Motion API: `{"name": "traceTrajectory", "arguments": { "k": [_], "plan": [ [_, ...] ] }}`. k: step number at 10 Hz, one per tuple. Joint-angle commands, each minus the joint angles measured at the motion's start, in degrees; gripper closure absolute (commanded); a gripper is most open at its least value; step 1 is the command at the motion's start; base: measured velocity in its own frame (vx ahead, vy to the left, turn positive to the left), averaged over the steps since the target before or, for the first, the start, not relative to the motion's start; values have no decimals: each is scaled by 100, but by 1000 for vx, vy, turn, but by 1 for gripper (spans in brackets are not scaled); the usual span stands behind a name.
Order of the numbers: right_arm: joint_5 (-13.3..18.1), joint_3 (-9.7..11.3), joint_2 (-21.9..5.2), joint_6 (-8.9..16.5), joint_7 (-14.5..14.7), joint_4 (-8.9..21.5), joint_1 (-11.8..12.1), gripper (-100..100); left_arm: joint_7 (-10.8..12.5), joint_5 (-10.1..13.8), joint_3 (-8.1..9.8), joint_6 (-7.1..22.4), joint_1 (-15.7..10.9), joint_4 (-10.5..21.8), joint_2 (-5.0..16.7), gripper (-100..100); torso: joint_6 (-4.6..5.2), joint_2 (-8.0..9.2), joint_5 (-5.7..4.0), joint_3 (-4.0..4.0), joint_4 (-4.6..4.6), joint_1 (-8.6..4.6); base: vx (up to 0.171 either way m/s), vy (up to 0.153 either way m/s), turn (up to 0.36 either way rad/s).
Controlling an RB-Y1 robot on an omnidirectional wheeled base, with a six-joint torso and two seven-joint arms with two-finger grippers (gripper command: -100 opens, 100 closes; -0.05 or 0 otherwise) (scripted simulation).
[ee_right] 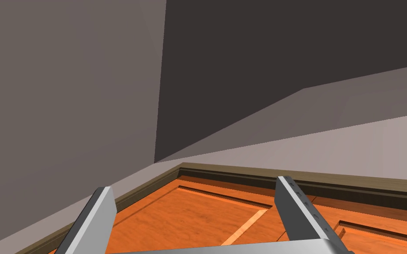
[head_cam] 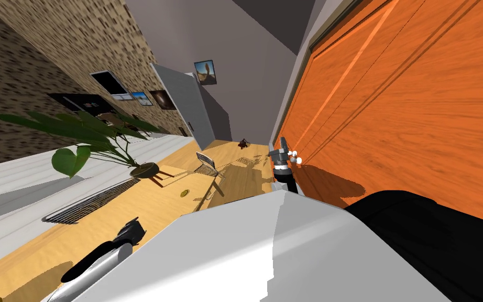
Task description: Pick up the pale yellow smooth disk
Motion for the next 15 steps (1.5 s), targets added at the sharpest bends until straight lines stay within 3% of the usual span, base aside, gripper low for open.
{"name": "traceTrajectory", "arguments": {
  "k": [1, 2, 3, 6, 7, 8, 9, 14, 15],
  "plan": [
    [0, 0, 0, 0, 0, 0, 0, 0, 6, 58, 59, 257, 1, 85, 20, -100, 0, 0, 0, 0, 0, 0, 19, -3, -50],
    [0, 0, 0, 0, 0, 0, 0, 0, 4, 213, 138, 427, -102, 395, 125, -100, -2, -1, 0, -1, 0, 0, 26, -7, -112],
    [0, 0, 0, 0, 0, 0, 0, 0, 4, 213, 138, 558, -102, 406, 125, -100, 0, -3, 0, -2, -1, -1, 25, -4, -47],
    [0, 0, 0, 0, 0, 0, 1, 0, -12, 500, 270, 1042, -341, 979, 319, -100, -2, -6, 1, -4, -2, -1, 34, -7, -71],
    [0, 0, 0, 0, 0, 0, 0, 0, -12, 500, 270, 1136, -341, 1029, 319, -100, 0, -8, 0, -5, -2, 0, 31, 1, -46],
    [0, 0, 0, 0, 0, 0, 1, 0, -25, 632, 324, 1293, -474, 1309, 407, -100, -3, -6, 1, -4, -2, 1, 42, 0, -80],
    [0, 0, 0, 0, 0, 0, 1, 0, -25, 632, 324, 1412, -474, 1328, 407, -100, 0, -10, 0, -6, -2, 2, 35, 1, -46],
    [0, 0, 0, 0, 0, 0, 1, 0, -82, 981, 444, 2151, -918, 2128, 641, -100, -3, -11, 1, -7, -3, 1, 41, 2, -67],
    [0, 0, 0, 0, 0, 0, 1, 0, -82, 981, 444, 2171, -918, 2159, 641, -100, 0, -11, 1, -7, -2, 2, 37, 5, -41]
  ]
}}
